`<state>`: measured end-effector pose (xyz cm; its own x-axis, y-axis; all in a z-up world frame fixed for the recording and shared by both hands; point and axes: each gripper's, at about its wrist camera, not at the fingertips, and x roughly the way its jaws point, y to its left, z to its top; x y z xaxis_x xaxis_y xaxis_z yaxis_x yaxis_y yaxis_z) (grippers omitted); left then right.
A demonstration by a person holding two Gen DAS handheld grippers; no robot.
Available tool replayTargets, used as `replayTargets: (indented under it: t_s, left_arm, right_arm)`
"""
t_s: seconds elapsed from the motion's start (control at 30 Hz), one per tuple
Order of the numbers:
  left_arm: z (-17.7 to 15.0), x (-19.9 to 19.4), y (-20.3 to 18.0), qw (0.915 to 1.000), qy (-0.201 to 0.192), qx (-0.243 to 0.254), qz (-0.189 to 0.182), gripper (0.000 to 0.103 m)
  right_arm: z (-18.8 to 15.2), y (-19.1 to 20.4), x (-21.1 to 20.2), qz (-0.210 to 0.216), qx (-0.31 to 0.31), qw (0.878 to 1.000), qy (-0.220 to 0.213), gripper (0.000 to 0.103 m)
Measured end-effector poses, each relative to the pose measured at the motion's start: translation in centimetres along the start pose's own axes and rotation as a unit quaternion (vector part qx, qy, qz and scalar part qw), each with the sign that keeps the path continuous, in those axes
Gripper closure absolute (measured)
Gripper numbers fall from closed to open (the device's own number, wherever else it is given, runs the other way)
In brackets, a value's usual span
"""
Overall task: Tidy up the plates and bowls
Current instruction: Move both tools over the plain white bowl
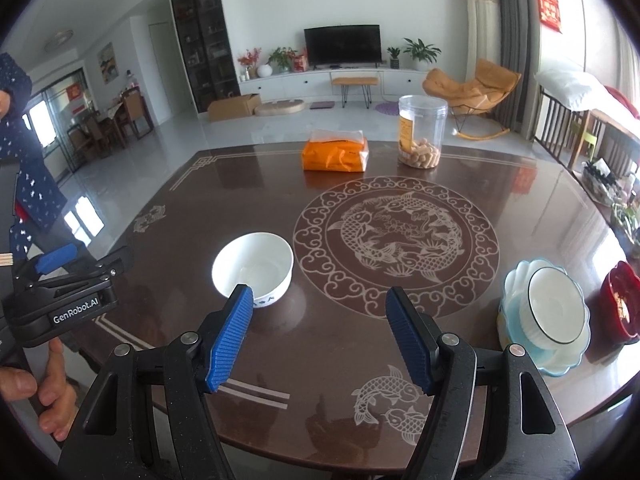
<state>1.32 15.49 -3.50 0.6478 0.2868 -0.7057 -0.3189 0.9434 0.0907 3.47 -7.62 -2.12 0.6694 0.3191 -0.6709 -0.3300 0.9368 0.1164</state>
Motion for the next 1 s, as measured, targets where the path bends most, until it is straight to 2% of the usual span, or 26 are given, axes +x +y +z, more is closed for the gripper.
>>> replayTargets:
  t_s: [0.5,0.77,0.87,1.0]
  left_arm:
    - [-0.1,1.4,1.7,0.9995,0.018,-0.011,-0.023,0.01]
    - [-0.1,3.4,2.4,0.9982,0.037,-0.022,-0.041,0.01]
    - [0.1,4.1,2.4,0.9981,0.041,-0.018,-0.043,0.01]
    - [0.0,5.4,1.9,0.9972,0.053,-0.008,-0.053,0.01]
  right_arm:
    - [0.1,0.3,1.2,-0.003,0.005,1.0,0.01,0.031]
    - [0.1,0.4,2.4,-0.001,0.006,1.0,0.023,0.031]
    - [0.2,0.3,2.5,-0.008,0.005,1.0,0.019,0.031]
    - [0.2,0.2,3.5,-0.004,0.007,0.999,0.034,0.031]
